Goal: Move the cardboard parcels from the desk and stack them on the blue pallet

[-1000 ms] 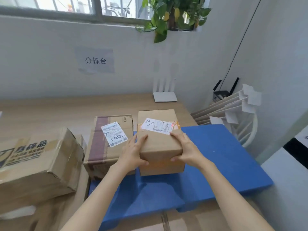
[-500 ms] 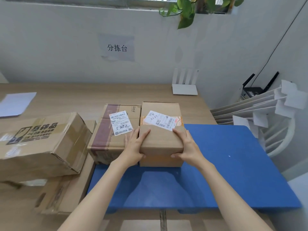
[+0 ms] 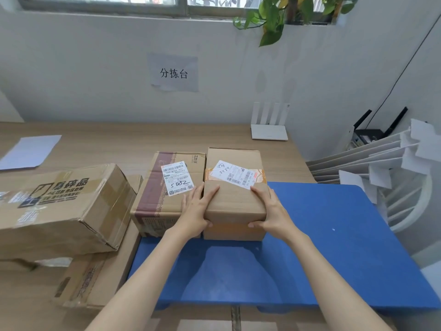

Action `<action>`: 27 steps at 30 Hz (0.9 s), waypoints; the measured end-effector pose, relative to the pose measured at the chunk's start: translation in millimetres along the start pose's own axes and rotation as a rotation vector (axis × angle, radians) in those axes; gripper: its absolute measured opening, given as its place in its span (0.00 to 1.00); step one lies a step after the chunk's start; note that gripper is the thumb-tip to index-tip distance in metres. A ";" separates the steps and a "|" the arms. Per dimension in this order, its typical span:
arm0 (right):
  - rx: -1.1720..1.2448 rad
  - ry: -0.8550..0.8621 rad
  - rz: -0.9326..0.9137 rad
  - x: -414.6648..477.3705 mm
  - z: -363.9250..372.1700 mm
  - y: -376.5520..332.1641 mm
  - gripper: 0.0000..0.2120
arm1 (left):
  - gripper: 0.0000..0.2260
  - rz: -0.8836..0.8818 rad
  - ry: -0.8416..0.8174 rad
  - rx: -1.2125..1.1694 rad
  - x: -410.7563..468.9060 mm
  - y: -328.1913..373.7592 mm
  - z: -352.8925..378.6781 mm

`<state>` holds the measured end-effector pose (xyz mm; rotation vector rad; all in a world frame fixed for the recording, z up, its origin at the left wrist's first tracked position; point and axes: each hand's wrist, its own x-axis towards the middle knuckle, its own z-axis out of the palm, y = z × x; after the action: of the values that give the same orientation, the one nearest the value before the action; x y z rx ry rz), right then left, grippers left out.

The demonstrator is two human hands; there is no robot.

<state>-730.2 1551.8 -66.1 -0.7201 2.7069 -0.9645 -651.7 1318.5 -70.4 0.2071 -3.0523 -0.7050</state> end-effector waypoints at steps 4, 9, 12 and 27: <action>-0.007 -0.065 0.062 -4.5 -7.0 -8.6 0.51 | 0.48 0.001 -0.018 0.016 -1.7 2.9 -5.5; 0.022 -0.007 0.112 -2.5 -19.2 -36.4 0.41 | 0.40 -0.017 -0.071 -0.032 -3.2 14.9 -32.6; 0.002 0.070 0.045 8.3 -26.5 -58.1 0.32 | 0.36 -0.067 -0.042 -0.136 -4.5 20.9 -60.2; 0.050 0.218 -0.209 42.8 13.5 -302.6 0.24 | 0.18 -0.192 0.352 -0.151 -105.2 -71.6 -249.7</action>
<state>-647.1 1319.6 114.8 -0.9553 2.8203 -1.2193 -530.4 1159.2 125.7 0.5618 -2.6562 -0.8055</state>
